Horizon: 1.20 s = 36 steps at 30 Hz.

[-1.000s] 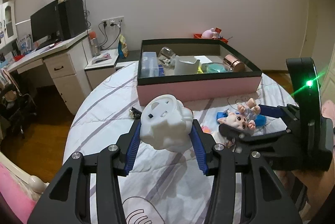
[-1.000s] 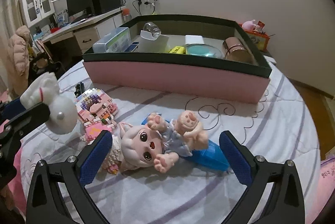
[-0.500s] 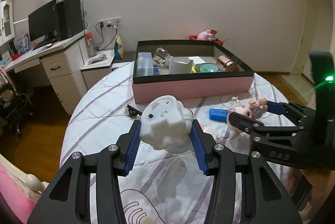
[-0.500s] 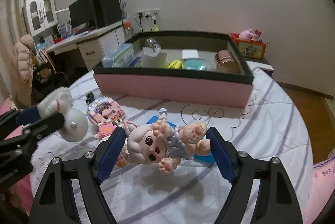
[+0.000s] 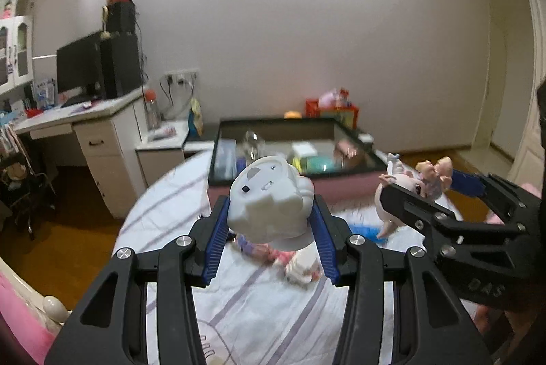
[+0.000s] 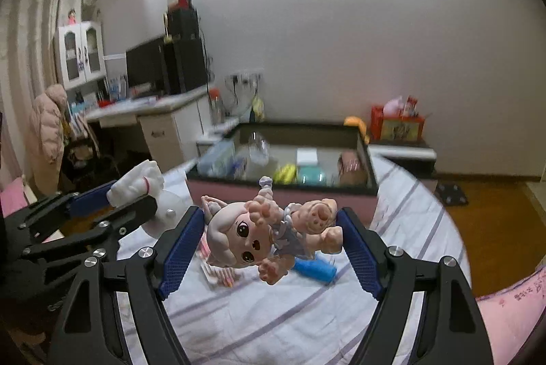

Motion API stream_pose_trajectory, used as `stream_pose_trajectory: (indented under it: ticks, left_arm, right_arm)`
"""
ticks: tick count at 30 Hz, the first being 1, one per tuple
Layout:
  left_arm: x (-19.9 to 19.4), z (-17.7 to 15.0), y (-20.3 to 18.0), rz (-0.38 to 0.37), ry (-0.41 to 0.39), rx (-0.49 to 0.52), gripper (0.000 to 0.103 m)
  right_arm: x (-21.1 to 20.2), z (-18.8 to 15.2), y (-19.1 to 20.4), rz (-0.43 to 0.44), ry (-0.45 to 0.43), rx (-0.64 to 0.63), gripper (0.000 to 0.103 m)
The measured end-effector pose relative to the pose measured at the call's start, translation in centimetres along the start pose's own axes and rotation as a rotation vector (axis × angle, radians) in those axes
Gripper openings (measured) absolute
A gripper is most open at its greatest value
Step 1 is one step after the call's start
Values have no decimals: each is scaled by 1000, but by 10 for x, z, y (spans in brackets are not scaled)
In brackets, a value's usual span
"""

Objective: Organize rigid objects
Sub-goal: 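Lift the doll with the right tool while the left tool carries the white figure to the tray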

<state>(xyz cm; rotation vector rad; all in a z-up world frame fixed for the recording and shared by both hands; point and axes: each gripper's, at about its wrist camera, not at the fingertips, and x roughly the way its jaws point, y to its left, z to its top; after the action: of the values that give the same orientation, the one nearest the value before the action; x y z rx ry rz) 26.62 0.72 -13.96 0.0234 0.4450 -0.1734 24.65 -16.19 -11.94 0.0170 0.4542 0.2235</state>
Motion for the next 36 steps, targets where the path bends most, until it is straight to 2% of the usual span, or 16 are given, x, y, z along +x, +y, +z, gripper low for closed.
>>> stream_pose_trajectory:
  ticks: [6, 20, 31, 36]
  left_arm:
    - [-18, 11, -2, 24, -90, -21, 48]
    - [-32, 38, -10, 95, -189, 22, 48]
    - [-17, 63, -13, 130, -247, 74, 47]
    - [11, 75, -12, 132, -238, 94, 47]
  right_arm:
    - [-21, 10, 7, -22, -84, -24, 81]
    - [-35, 31, 4, -48, -193, -30, 81]
    - [-21, 55, 1, -61, -250, -43, 81]
    - [-3, 63, -3, -68, -250, -52, 81]
